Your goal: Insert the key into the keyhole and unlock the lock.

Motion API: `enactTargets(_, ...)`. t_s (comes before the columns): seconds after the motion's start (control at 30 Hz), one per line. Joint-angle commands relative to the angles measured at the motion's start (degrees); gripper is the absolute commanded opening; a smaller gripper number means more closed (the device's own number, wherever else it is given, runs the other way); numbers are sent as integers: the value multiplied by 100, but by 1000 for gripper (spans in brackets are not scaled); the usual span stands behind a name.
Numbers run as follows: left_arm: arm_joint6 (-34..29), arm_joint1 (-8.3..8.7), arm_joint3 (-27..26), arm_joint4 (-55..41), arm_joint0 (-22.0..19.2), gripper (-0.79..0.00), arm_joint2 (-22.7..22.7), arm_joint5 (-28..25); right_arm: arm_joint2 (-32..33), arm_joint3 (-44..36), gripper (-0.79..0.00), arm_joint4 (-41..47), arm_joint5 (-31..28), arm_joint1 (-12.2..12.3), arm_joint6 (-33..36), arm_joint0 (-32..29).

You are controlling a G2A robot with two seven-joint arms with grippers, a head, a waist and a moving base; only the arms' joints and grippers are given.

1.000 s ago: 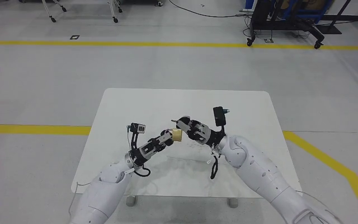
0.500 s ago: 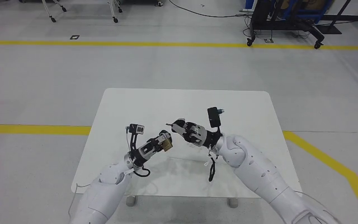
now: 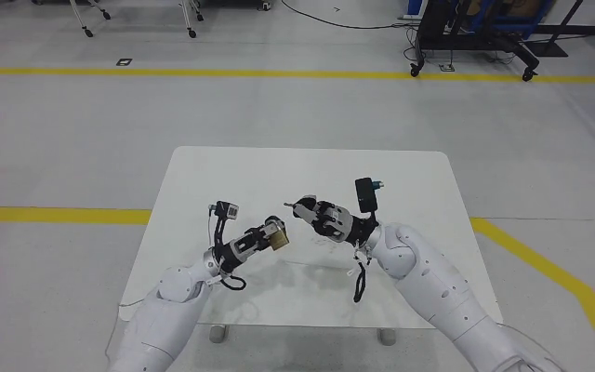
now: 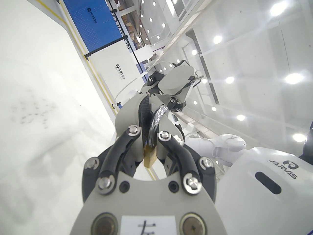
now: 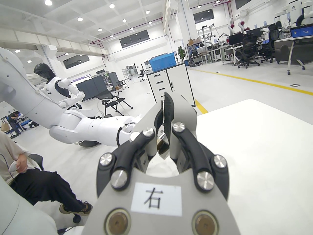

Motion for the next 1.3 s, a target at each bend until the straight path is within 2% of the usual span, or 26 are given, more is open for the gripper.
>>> enactTargets(0.0, 230, -21, 25, 22, -151, -785, 84, 677, 5, -70, -785, 147, -10, -2, -38, -100)
enactTargets(0.1, 501, -67, 186, 172, -475, -785, 297, 1801, 193, -170, -785, 39, 187, 45, 16, -303)
enactTargets(0.2, 513, -120, 338, 405, -843, -785, 554, 2617, 518, -470, -785, -342, 112, 129, -119, -626)
enactTargets(0.33, 624, -197, 439, 409, -1191, -785, 728, 2820, 951, -861, -785, -911, 207, 232, -311, -1092)
enactTargets(0.67, 624, -197, 439, 409, -1191, -785, 728, 2820, 951, -861, -785, -911, 207, 232, -311, -1092)
enactTargets(0.7, 679, -205, 420, 433, -1185, -785, 762, 2918, 943, -871, -785, -917, 258, 228, -299, -1094)
enactTargets(0.73, 718, -222, 494, 294, -1198, -785, 798, 3291, 960, -836, -785, -1099, 442, 228, -185, -1051)
enactTargets(0.8, 916, -267, 617, 108, -1396, -785, 889, 4340, 971, -866, -785, -1386, 582, 223, -150, -970)
enactTargets(0.87, 879, -313, 758, -381, -1503, -785, 906, 5116, 1047, -853, -785, -1833, 503, 246, -119, -883)
enactTargets(0.9, 881, -327, 771, -443, -1574, -785, 921, 5281, 1104, -899, -785, -2126, 499, 265, -74, -840)
enactTargets(0.97, 779, -371, 1020, -831, -1710, -785, 952, 5881, 1300, -1169, -785, -3161, 454, 339, -107, -843)
enactTargets(1.07, 894, -415, 1268, -983, -1868, -785, 954, 5955, 1525, -1650, -785, -4512, 334, 449, -454, -978)
enactTargets(1.17, 604, -472, 1519, -1353, -1937, -785, 988, 5943, 1623, -2052, -785, -5848, 349, 560, -813, -1136)
enactTargets(1.27, 400, -523, 1776, -1554, -2021, -785, 1048, 5891, 1696, -2239, -785, -6516, 438, 636, -1054, -1235)
